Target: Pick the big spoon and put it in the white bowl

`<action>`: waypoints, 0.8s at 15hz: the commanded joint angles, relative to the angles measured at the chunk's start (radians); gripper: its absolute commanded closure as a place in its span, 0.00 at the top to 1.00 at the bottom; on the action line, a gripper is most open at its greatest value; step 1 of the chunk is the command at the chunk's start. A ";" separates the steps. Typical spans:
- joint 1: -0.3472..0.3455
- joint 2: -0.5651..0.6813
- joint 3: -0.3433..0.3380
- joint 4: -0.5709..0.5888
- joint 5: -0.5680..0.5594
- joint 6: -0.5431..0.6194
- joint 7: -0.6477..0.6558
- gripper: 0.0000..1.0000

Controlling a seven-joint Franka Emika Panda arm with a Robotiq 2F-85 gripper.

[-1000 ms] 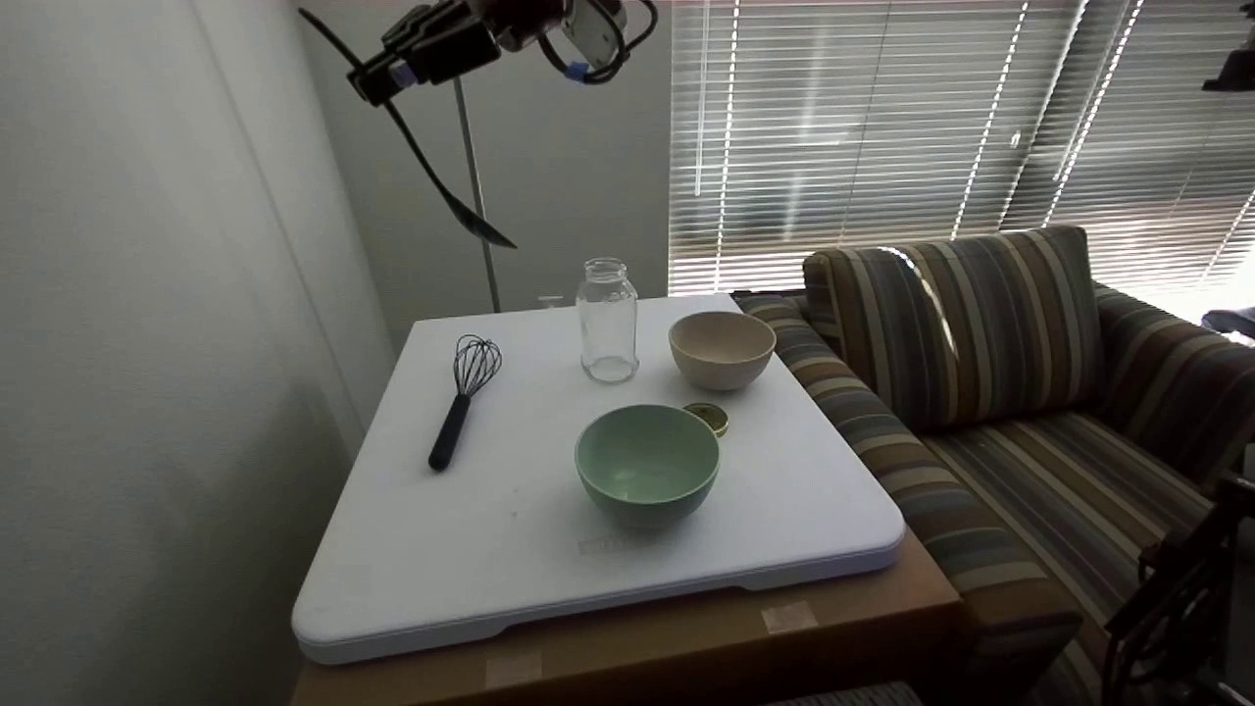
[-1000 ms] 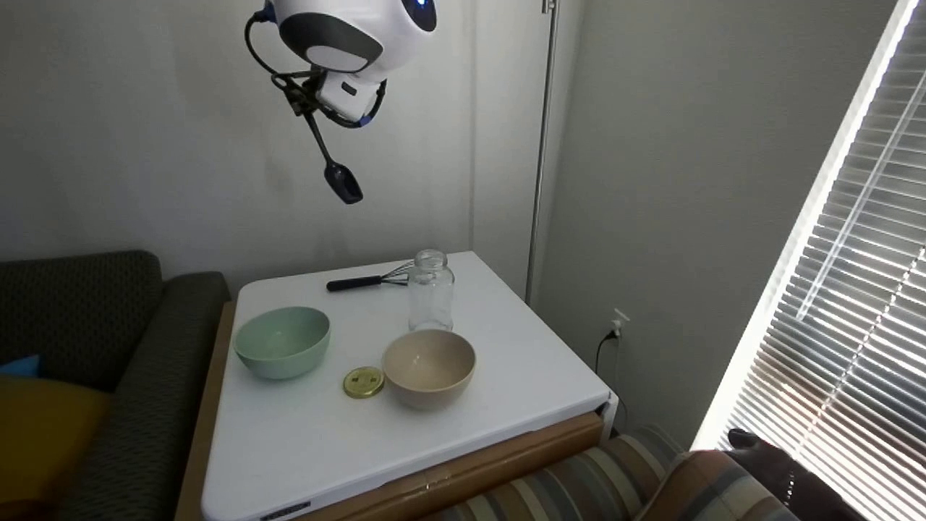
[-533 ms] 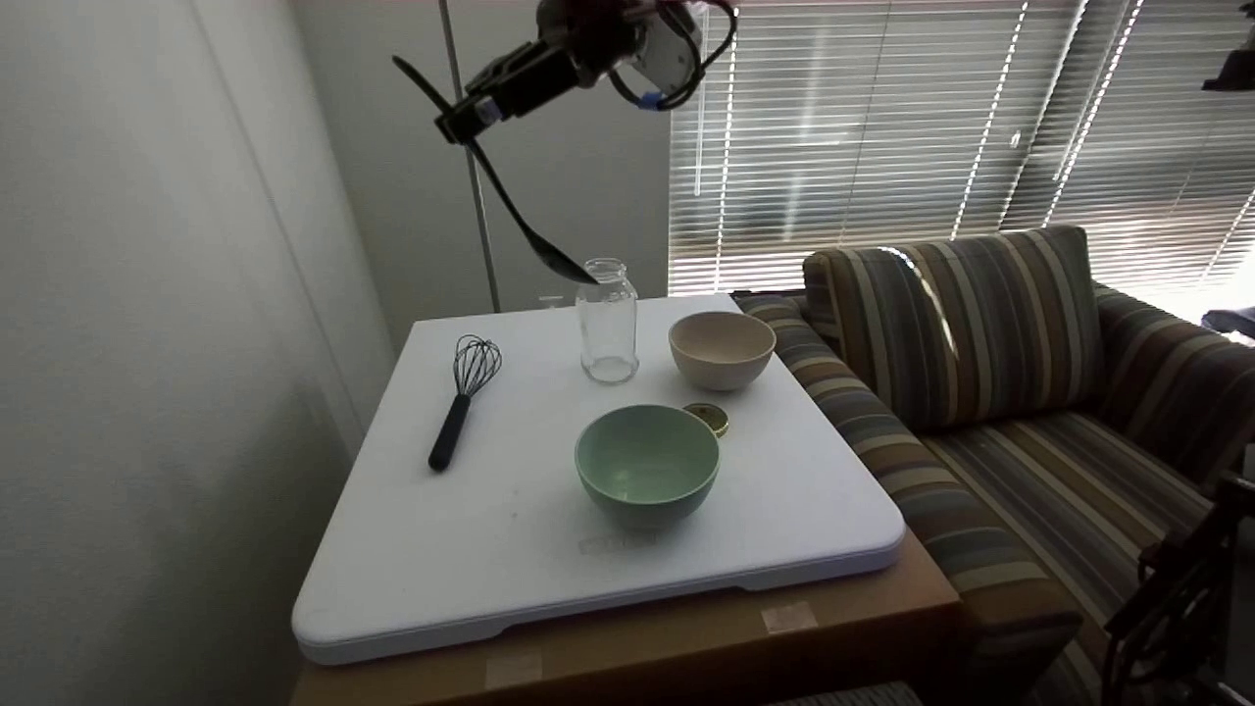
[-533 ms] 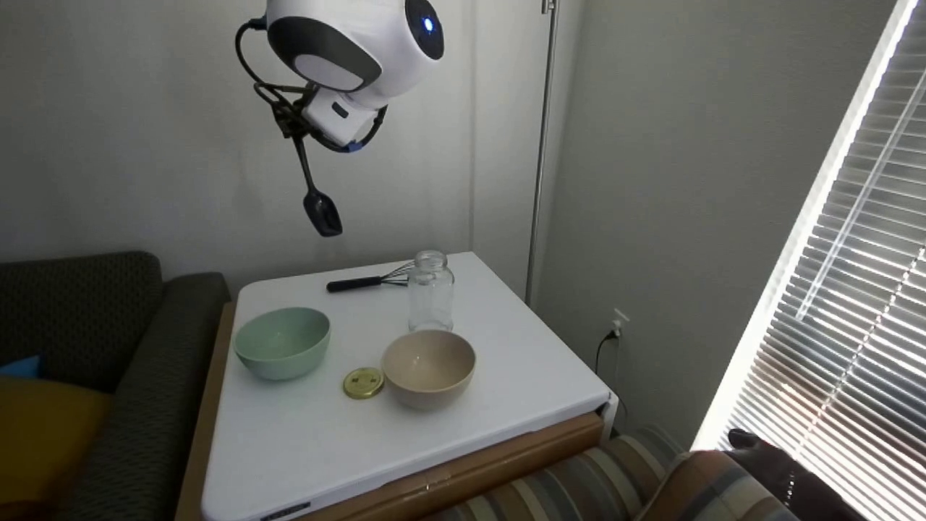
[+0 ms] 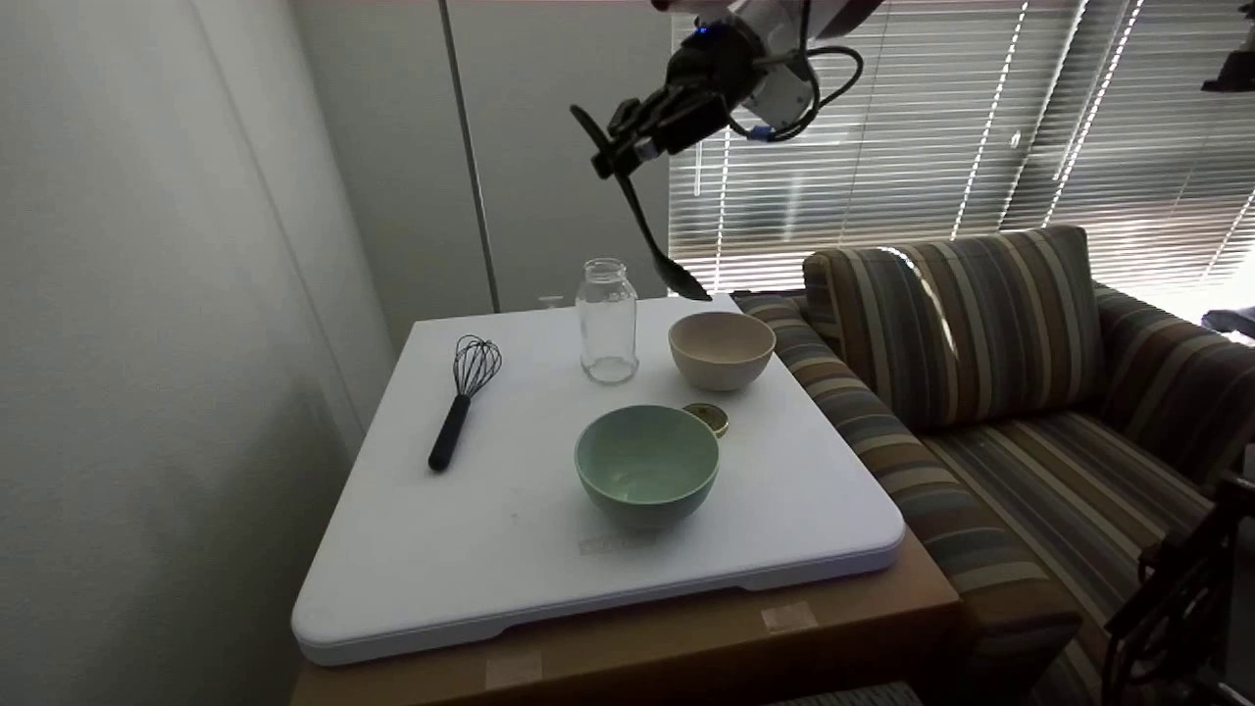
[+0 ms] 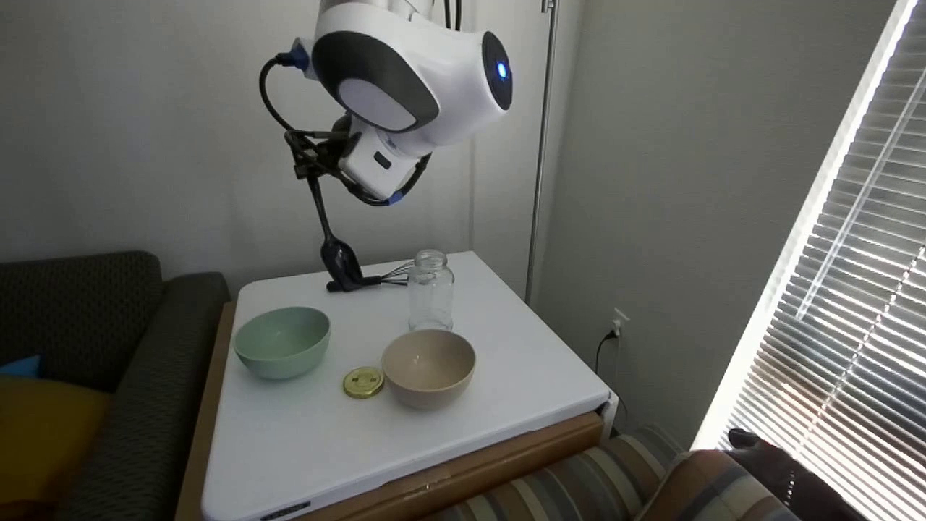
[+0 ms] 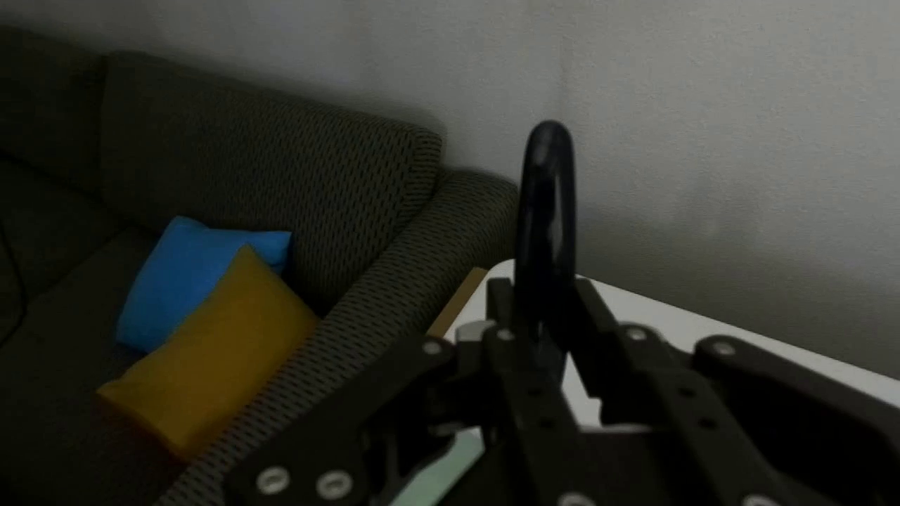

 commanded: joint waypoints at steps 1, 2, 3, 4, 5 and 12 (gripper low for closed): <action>-0.046 -0.008 -0.037 -0.032 0.019 -0.060 -0.196 0.05; -0.057 0.002 -0.044 -0.030 0.035 -0.058 -0.255 0.05; -0.064 0.011 -0.052 -0.029 0.049 -0.041 -0.299 0.05; -0.074 0.024 -0.054 -0.024 0.074 -0.038 -0.347 0.05; -0.082 0.040 -0.056 -0.020 0.101 -0.033 -0.394 0.05; -0.087 0.171 -0.073 0.011 0.254 0.004 -0.469 0.05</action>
